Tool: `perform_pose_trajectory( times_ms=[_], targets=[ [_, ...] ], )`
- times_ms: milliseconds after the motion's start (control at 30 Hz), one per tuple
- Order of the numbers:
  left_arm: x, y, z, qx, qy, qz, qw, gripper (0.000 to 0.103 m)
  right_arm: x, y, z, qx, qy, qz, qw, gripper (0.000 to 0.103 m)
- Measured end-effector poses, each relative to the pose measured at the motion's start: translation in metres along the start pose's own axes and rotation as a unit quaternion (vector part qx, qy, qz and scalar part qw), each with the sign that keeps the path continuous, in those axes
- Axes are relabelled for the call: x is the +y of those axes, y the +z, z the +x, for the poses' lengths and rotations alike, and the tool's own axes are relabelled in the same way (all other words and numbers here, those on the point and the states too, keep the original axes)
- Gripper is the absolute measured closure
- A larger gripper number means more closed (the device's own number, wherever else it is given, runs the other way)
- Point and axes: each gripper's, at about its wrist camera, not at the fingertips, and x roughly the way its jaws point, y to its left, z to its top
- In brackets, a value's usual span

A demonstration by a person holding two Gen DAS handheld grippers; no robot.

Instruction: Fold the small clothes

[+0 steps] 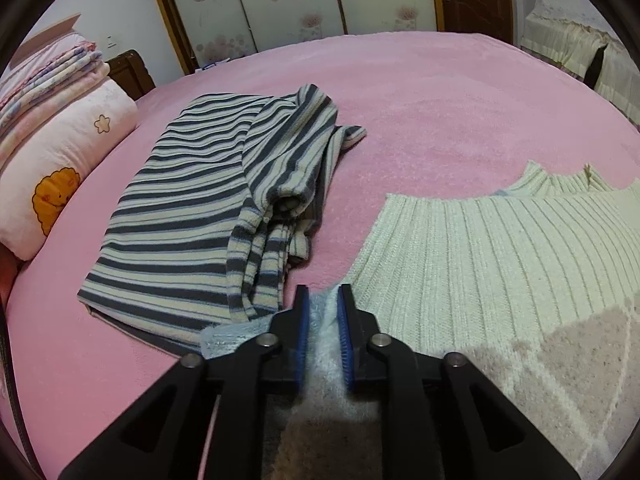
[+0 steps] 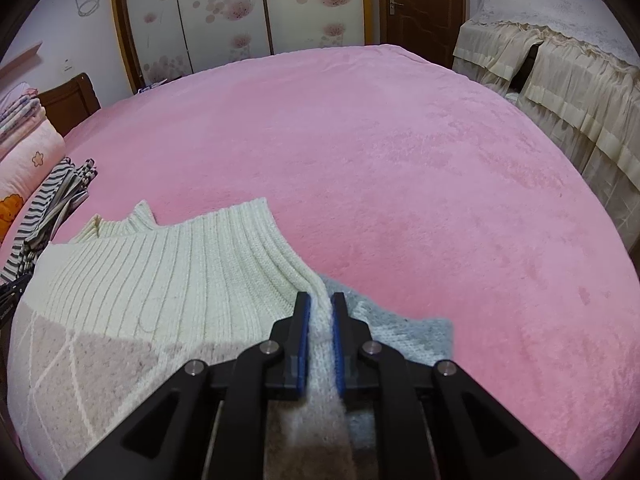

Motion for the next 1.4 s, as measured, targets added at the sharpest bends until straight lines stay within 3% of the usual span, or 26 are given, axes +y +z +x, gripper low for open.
perform_pose_trajectory(
  times_ms=[67, 100, 133, 167, 233, 500, 700, 800, 867, 1000, 1200, 1267, 1400],
  targets=[
    [-0.002, 0.001, -0.005, 0.001, 0.002, 0.006, 1.0, 0.08, 0.004, 0.003, -0.008, -0.002, -0.006, -0.005, 1.0, 0.075],
    [-0.002, 0.003, -0.008, 0.001, 0.005, 0.008, 1.0, 0.076, 0.005, 0.004, -0.013, -0.005, -0.012, -0.005, 1.0, 0.061],
    [-0.002, 0.004, -0.012, 0.001, 0.01, 0.009, 0.9999, 0.063, 0.005, 0.005, -0.021, -0.01, -0.014, -0.003, 1.0, 0.054],
    [-0.002, 0.005, -0.017, 0.002, 0.016, 0.008, 0.9998, 0.041, 0.005, 0.006, -0.027, -0.016, -0.012, -0.001, 1.0, 0.054],
    [0.001, 0.008, -0.034, -0.008, 0.024, -0.001, 0.9997, 0.023, 0.001, 0.01, -0.043, -0.021, 0.006, 0.013, 1.0, 0.054],
    [0.015, 0.005, -0.12, -0.048, -0.026, -0.017, 0.9984, 0.023, 0.001, 0.012, -0.127, -0.051, 0.032, 0.012, 0.998, 0.054],
    [0.023, -0.039, -0.17, -0.07, -0.062, -0.023, 0.9953, 0.023, -0.003, -0.035, -0.168, -0.052, 0.026, -0.01, 0.998, 0.054],
    [0.024, -0.072, -0.171, -0.056, -0.069, -0.035, 0.9954, 0.024, -0.011, -0.062, -0.157, -0.026, 0.022, -0.002, 0.999, 0.054],
    [0.026, -0.092, -0.166, -0.044, -0.069, -0.044, 0.9957, 0.035, -0.019, -0.084, -0.146, 0.002, 0.027, 0.016, 1.0, 0.055],
    [0.047, -0.127, -0.148, -0.007, -0.081, -0.108, 0.9909, 0.04, -0.031, -0.114, -0.133, 0.035, 0.053, 0.048, 0.997, 0.064],
    [0.067, -0.147, -0.135, 0.014, -0.115, -0.152, 0.9816, 0.045, -0.037, -0.13, -0.128, 0.038, 0.075, 0.056, 0.995, 0.064],
    [0.067, -0.148, -0.133, 0.016, -0.123, -0.152, 0.9807, 0.054, -0.039, -0.131, -0.124, 0.039, 0.081, 0.06, 0.994, 0.064],
    [0.064, -0.146, -0.127, 0.023, -0.149, -0.157, 0.976, 0.062, -0.039, -0.132, -0.116, 0.043, 0.092, 0.06, 0.993, 0.07]
  ],
)
